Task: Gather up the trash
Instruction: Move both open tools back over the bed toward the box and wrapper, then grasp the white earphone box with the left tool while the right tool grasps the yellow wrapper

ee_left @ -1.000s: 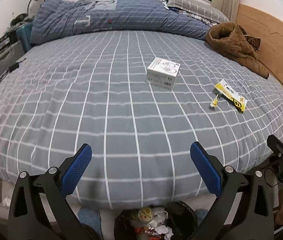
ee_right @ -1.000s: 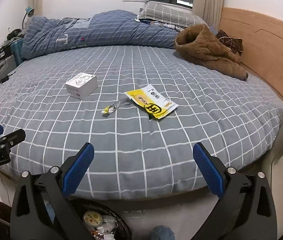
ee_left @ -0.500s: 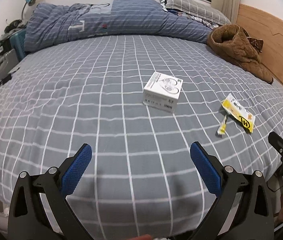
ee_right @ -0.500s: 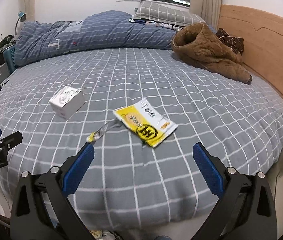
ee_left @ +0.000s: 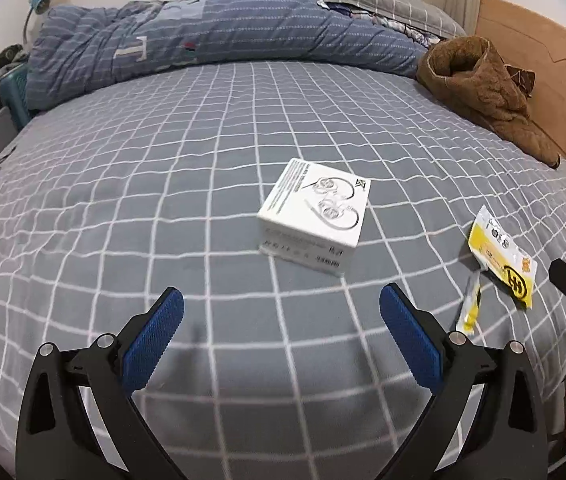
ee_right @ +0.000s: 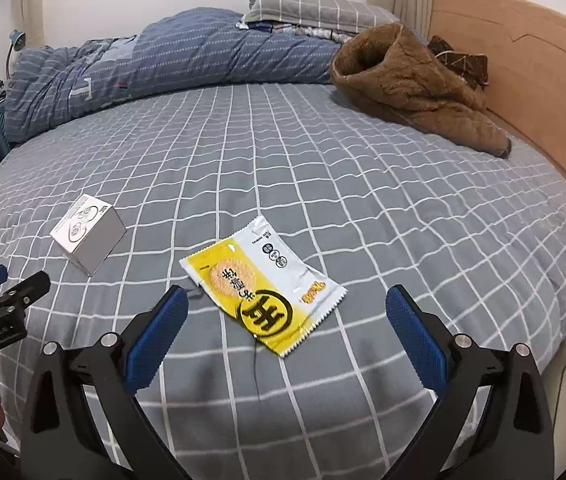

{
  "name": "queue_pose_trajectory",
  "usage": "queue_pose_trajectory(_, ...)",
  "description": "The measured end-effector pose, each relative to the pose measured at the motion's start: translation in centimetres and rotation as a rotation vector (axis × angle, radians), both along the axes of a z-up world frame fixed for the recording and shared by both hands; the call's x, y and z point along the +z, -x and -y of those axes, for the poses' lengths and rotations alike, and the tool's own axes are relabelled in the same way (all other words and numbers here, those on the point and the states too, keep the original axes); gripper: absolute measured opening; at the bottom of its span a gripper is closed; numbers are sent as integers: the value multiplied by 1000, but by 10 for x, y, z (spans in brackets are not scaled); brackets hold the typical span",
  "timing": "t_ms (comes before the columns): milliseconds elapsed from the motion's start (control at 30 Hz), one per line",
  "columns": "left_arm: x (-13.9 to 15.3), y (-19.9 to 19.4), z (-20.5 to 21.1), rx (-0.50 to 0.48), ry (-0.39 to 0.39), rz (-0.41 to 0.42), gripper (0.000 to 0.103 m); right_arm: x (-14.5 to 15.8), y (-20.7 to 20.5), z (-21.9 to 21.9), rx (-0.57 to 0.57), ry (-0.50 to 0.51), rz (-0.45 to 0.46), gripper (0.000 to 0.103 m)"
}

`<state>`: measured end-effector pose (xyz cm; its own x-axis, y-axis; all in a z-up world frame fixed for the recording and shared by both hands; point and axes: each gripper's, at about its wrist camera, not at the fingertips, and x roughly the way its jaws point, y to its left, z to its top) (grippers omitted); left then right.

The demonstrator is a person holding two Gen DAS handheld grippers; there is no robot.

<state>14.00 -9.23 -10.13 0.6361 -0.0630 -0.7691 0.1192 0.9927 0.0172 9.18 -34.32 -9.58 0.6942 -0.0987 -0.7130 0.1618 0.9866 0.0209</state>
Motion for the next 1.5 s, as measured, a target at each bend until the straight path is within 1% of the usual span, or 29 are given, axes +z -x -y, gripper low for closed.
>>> queue_pose_trajectory(100,-5,-14,6,-5,-1,-8,96,-8,-14,4,-2,-18,-15,95)
queue_pose_trajectory(233,-12,-31,11,-9,-1,-15,96,-24,-35,9,0,-82,-55,95)
queue_pose_trajectory(333,-17,-42,14,-14,-1,-20,96,-29,-47,8,15,-71,-73,95)
queue_pose_trajectory(400,-19,-49,16,-17,-1,-23,95,-31,-54,8,23,-84,-86,95)
queue_pose_trajectory(567,-24,-64,22,-25,9,-30,92,-42,-69,7,44,-106,-140,95)
queue_pose_trajectory(633,-28,-70,26,-30,9,-36,89,-48,-74,7,45,-119,-157,95)
queue_pose_trajectory(700,-31,-73,30,-38,10,-42,87,-54,-77,5,48,-125,-176,91)
queue_pose_trajectory(733,-33,-75,31,-40,9,-45,86,-56,-78,5,49,-127,-181,87)
queue_pose_trajectory(867,-39,-80,33,-36,6,-55,83,-62,-79,3,52,-111,-198,77)
queue_pose_trajectory(900,-39,-81,33,-32,13,-57,79,-62,-79,2,57,-103,-200,75)
queue_pose_trajectory(967,-40,-81,31,-31,23,-56,79,-62,-80,-4,86,-78,-206,63)
queue_pose_trajectory(1067,-41,-81,33,-31,16,-55,78,-65,-79,-13,115,-39,-217,54)
queue_pose_trajectory(1100,-41,-81,33,-31,14,-54,78,-66,-78,-13,119,-41,-220,52)
queue_pose_trajectory(1167,-41,-80,32,-30,20,-54,78,-67,-82,-13,122,-53,-226,44)
queue_pose_trajectory(1200,-41,-79,32,-29,23,-54,78,-68,-81,-12,122,-56,-229,42)
queue_pose_trajectory(1233,-41,-79,31,-29,25,-53,78,-68,-81,-10,124,-61,-229,35)
queue_pose_trajectory(1267,-41,-79,31,-28,26,-52,78,-68,-81,-10,126,-64,-227,31)
queue_pose_trajectory(1433,-39,-78,28,-21,31,-47,78,-61,-78,-9,129,-75,-192,21)
queue_pose_trajectory(1500,-37,-78,26,-14,32,-44,78,-56,-76,-10,128,-76,-168,19)
